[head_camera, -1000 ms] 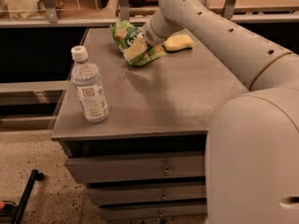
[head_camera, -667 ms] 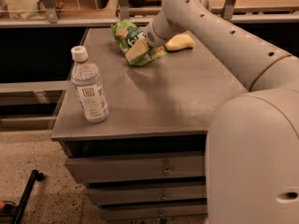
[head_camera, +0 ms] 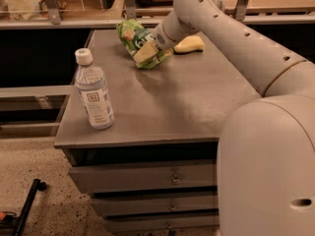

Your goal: Move green rice chip bag near blue plastic bottle

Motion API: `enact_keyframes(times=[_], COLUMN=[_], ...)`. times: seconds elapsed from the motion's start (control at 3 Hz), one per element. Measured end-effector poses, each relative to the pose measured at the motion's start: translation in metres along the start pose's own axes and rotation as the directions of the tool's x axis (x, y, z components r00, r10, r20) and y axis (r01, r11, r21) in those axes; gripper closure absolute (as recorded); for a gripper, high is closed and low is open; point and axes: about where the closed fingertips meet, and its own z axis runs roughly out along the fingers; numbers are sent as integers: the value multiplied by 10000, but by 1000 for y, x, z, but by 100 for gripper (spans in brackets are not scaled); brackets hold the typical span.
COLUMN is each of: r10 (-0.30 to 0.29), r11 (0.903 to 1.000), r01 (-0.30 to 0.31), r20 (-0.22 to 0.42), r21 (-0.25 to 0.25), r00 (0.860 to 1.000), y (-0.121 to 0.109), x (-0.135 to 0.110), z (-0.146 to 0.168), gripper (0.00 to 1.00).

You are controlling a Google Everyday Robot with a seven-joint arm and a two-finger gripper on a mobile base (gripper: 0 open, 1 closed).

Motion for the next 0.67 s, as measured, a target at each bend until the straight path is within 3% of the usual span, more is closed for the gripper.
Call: enact_keyframes(times=[0.33,0.67], r10=[-558,-1263], r11=[9982,9920], r01=[558,1264], r20=[34,125], r21=[-195,-33], r00=[9984,9919], y=[5,7], x=[-4,-3], z=[-10,-30], gripper=[100,100])
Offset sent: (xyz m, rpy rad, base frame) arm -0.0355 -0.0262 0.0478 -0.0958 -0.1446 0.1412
